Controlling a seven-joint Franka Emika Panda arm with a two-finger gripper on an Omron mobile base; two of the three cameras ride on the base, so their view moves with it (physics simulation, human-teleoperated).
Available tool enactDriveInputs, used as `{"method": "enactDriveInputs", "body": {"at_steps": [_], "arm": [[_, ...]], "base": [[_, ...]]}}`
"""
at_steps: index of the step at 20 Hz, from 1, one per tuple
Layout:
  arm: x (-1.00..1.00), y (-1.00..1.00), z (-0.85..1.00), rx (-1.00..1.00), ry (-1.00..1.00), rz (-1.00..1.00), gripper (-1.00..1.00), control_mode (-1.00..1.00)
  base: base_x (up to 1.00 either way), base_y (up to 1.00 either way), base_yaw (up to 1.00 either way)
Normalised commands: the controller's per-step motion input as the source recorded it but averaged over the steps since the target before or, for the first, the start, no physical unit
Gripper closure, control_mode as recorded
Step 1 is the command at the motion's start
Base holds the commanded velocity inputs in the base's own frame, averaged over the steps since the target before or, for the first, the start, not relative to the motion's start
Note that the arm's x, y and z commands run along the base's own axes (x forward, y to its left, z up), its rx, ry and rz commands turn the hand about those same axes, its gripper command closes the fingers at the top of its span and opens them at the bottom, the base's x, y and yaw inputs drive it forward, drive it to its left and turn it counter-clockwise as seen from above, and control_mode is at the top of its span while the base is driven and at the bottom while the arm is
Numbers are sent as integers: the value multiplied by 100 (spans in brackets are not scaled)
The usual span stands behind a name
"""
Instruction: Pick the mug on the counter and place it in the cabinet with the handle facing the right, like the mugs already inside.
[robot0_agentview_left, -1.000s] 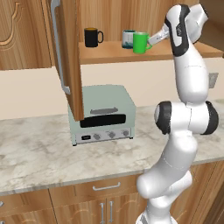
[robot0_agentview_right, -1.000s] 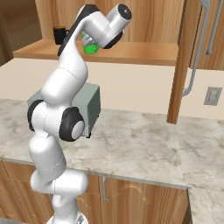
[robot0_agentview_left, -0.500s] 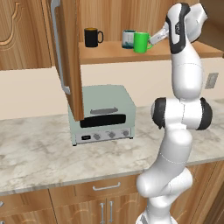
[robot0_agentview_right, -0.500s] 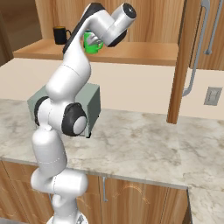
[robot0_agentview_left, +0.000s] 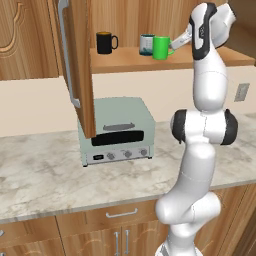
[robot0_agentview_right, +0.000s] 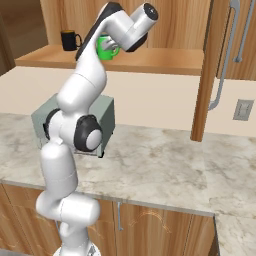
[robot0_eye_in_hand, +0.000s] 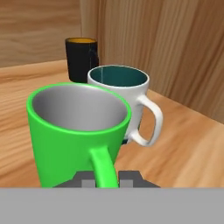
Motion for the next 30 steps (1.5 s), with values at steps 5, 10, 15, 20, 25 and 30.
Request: {"method": "enactDriveInputs", "body": {"at_steps": [5, 10, 15, 20, 25, 30], "arm": [[23, -7, -26, 6, 0, 0, 100, -100], [25, -4, -12, 3, 0, 0, 100, -100], [13, 0, 0, 0, -2, 0, 100, -100], [12, 0, 0, -1, -4, 0, 100, -100], [11, 1, 1, 0, -4, 0, -100, -100], [-3, 6, 5, 0, -7, 0, -100, -100]], "base": [[0, 0, 0], [0, 0, 0], [0, 0, 0], [0, 0, 0], [0, 0, 0], [0, 0, 0]]}}
